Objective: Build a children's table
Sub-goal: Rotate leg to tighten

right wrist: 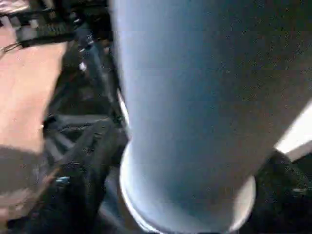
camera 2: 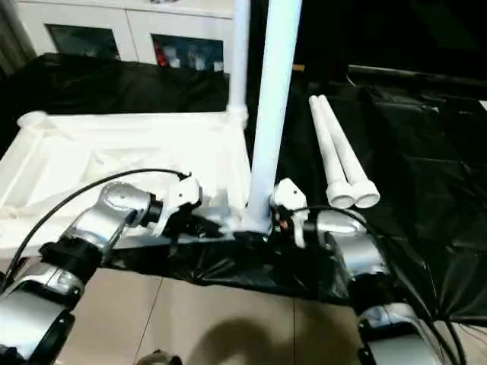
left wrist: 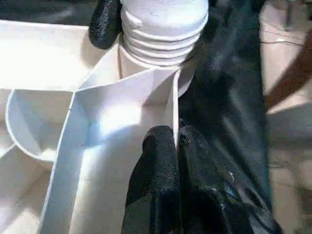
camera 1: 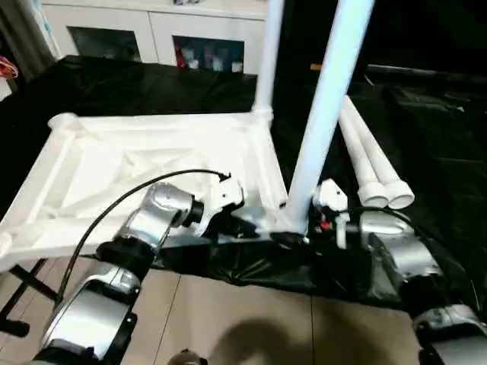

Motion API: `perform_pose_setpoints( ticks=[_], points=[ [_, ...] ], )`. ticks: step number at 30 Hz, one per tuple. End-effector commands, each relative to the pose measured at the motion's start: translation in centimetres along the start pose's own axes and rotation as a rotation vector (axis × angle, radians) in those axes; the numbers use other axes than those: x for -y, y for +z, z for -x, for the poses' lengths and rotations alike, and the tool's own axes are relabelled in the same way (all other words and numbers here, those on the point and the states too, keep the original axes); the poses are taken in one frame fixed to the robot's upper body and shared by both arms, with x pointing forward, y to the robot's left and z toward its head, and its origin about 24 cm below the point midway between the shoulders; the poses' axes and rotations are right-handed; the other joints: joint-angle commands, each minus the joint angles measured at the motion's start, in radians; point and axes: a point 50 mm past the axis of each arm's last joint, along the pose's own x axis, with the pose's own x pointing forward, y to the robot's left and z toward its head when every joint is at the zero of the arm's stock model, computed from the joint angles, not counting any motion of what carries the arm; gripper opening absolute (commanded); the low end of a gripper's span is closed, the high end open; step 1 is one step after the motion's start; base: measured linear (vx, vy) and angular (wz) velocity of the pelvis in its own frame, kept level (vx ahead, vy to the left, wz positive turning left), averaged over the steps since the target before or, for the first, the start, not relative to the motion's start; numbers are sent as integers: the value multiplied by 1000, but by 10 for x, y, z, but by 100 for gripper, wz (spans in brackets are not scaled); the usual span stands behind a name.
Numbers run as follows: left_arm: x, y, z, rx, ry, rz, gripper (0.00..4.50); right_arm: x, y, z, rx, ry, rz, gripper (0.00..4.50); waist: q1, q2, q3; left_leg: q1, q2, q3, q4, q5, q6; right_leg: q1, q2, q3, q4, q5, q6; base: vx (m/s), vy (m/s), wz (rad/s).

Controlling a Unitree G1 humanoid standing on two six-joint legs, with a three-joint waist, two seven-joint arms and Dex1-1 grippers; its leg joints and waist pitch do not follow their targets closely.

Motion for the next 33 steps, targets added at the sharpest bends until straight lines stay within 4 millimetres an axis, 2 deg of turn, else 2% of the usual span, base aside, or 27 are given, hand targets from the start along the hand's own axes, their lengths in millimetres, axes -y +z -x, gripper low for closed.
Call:
perform_pose_setpoints(
  ticks=[1,5,6,9,14,18,19,20,21,24,26,28,33],
  points=[
    [3,12,-4,21,-63,-45,0,-13,-2,-9,-15,113,-12,337,0,-6,-66,19,37,-14,-60,-179,78,41,-71,43,-63,-65,-268,0,0,0],
    [3,11,-2,16,-71,-42,0,-15,-1,-9,-19,135,-16,320,3,-7,-68,18,36,-14,-59,-166,77,41,-71,43,-61,-52,-267,0,0,0],
    [3,11,-1,14,-66,-44,0,-16,-2,-9,-19,138,-18,294,5,-4,-67,19,36,-15,-59,-168,73,41,-73,43,-62,-54,-266,0,0,0],
    [0,13,-3,26,-24,-51,0,-16,-3,-12,-11,111,-23,280,4,-5,-68,19,36,-15,-59,-168,70,41,-73,43,-62,-52,-266,0,0,0],
    [-9,20,-11,56,114,-53,0,-5,-5,-24,31,-118,-79,272,1,-4,-64,20,35,-16,-63,-202,42,38,-75,44,-70,-120,-251,0,0,0],
    [-18,32,-20,97,264,-23,0,13,-9,-38,41,-477,-156,272,-20,-3,-62,21,31,-21,-71,-220,-5,36,-76,45,-76,-201,-226,0,0,0],
    [-19,32,-21,98,268,-23,0,13,-9,-39,41,-487,-161,271,-23,-4,-63,23,29,-21,-70,-226,-6,35,-74,44,-78,-205,-225,0,0,0],
    [-22,38,-26,113,328,-17,0,16,-11,-45,47,-586,-219,271,-26,-2,-64,22,30,-22,-70,-220,-4,38,-75,45,-77,-189,-223,0,0,0],
    [-22,38,-26,113,328,-17,0,16,-11,-45,47,-586,-219,271,-31,-2,-66,21,29,-21,-69,-211,-1,37,-74,46,-75,-161,-228,0,0,0],
    [-25,47,-37,137,433,0,0,15,-10,-60,57,-677,-268,271,-32,-1,-69,19,27,-17,-64,-171,21,39,-69,45,-69,-70,-241,0,0,0],
    [-26,50,-43,145,483,10,0,12,-7,-71,63,-691,-258,271,-29,0,-70,19,26,-16,-62,-160,30,42,-69,45,-68,-49,-243,0,0,0],
    [-23,51,-50,155,472,7,0,9,-1,-81,86,-673,-243,326,-28,-2,-70,17,26,-17,-62,-156,39,43,-71,44,-67,-36,-245,0,0,0],
    [-15,49,-50,171,375,-31,0,10,5,-80,92,-624,-190,354,-29,-2,-67,17,29,-17,-64,-180,48,43,-72,44,-69,-60,-244,0,0,0]
  ],
)
